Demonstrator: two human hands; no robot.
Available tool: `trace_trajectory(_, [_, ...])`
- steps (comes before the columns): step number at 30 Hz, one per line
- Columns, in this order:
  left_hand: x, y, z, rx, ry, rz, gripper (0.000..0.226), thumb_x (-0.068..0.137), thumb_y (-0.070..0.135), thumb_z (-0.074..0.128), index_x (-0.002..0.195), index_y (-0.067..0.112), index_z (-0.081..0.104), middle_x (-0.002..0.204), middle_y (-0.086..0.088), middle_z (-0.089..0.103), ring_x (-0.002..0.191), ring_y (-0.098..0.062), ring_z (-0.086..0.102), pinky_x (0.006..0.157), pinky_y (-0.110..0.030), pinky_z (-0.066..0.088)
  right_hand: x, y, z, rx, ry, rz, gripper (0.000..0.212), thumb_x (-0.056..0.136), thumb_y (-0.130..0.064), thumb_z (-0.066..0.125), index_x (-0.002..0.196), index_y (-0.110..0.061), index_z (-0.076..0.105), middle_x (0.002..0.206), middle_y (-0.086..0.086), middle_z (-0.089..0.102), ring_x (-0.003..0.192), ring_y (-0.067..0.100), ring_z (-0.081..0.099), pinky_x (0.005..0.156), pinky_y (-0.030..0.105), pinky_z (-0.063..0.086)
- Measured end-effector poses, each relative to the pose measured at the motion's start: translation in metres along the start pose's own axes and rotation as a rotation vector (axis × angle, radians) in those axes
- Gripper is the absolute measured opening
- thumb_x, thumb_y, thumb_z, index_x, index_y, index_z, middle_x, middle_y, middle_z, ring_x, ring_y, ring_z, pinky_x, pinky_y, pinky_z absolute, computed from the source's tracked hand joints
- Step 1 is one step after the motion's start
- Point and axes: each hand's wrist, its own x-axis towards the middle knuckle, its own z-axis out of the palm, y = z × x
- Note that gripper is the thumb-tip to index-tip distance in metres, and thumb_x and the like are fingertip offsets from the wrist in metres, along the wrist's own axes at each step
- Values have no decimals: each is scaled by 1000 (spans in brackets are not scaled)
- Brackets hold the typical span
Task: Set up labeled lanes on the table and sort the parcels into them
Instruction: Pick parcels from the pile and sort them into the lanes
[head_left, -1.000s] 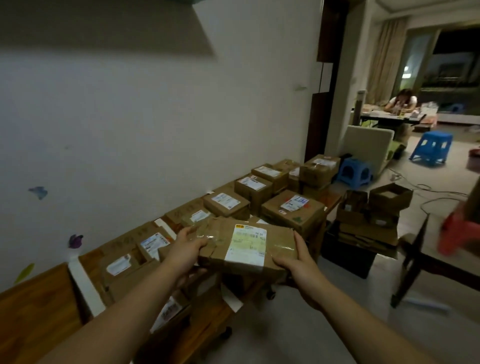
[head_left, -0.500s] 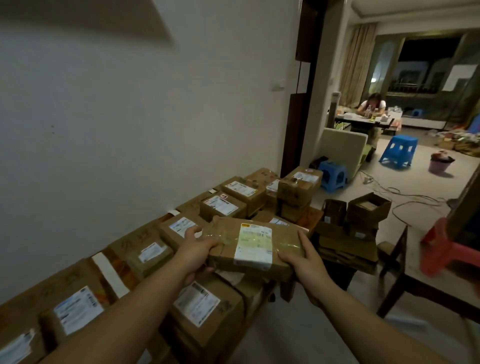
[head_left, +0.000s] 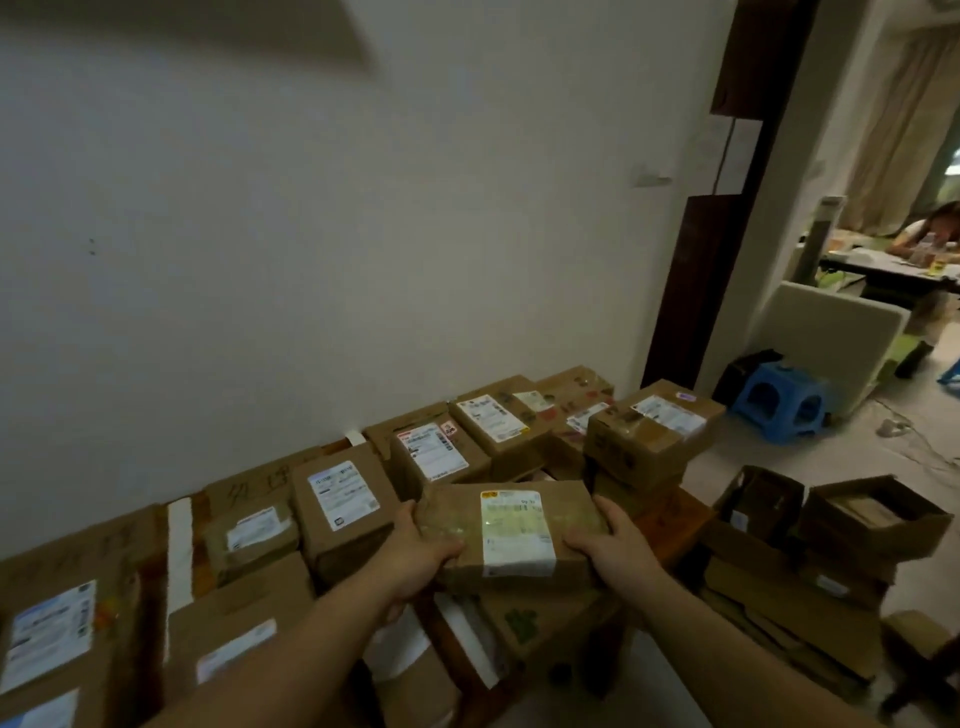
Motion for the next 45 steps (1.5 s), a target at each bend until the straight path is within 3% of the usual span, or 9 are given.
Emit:
trace_trajectory(3, [16,-3,25,-14,31,-40,93,78,21,72,147,32,11,136,-6,45,112,-24,53,89,-39,51,37,-1,-19,-109,-109,-36,78,85,-23,69,149,-27,24,149,9,33,132,32,37,109,51,35])
trace_trajectory(8, [31,-9,52,13,91,-148,107,72,15,78,148,30,4,136,-4,44,109,-20,50,68,-22,50,80,2,-27,-307,-251,-32,85,86,-28,69,151,-22,16,155,11,24,139,31,27,109,44,32])
trace_trajectory(14, [51,-19,61,98,71,-155,121,69,23,81,148,27,-11,134,2,45,121,-19,47,90,-27,47,105,9,-23,-562,-323,-82,79,89,-36,65,149,-18,19,154,9,25,139,27,28,111,37,28])
trace_trajectory(19, [72,-21,69,122,133,-134,117,74,26,77,147,33,-15,139,1,44,119,-15,50,83,-20,46,140,19,-21,-374,-193,-140,59,88,-28,66,140,-23,39,133,2,51,114,19,51,93,29,44])
trace_trajectory(21, [81,-21,71,103,152,-140,115,76,27,76,147,35,-14,127,7,49,97,-3,61,67,-12,50,160,21,-21,-247,-258,-101,64,86,-29,68,141,-33,36,109,-19,52,90,4,55,66,10,50])
trace_trajectory(23, [87,-18,72,110,171,-151,111,77,27,75,146,36,-12,111,15,48,77,6,65,55,-8,48,175,19,-22,-175,-318,-77,66,79,-39,73,135,-44,38,104,-19,55,80,0,55,52,11,46])
trace_trajectory(26, [82,-5,71,244,225,-178,105,74,35,77,147,37,1,134,6,44,113,-9,54,80,-22,53,186,13,-22,-413,-340,-194,76,69,-64,68,136,-44,36,141,-6,42,114,16,52,85,36,50])
trace_trajectory(29, [69,12,65,383,297,-198,97,73,46,73,148,33,13,152,0,27,137,-23,31,111,-44,32,187,-3,-18,-731,-335,-480,65,79,-60,57,137,-37,36,149,-4,30,135,22,31,109,45,33])
trace_trajectory(45, [-171,-13,-94,718,845,-333,84,85,50,60,150,28,12,159,-3,4,145,-23,7,116,-38,16,-2,-89,179,-790,-927,-969,60,87,-48,56,142,-30,39,144,0,36,128,21,40,104,35,37])
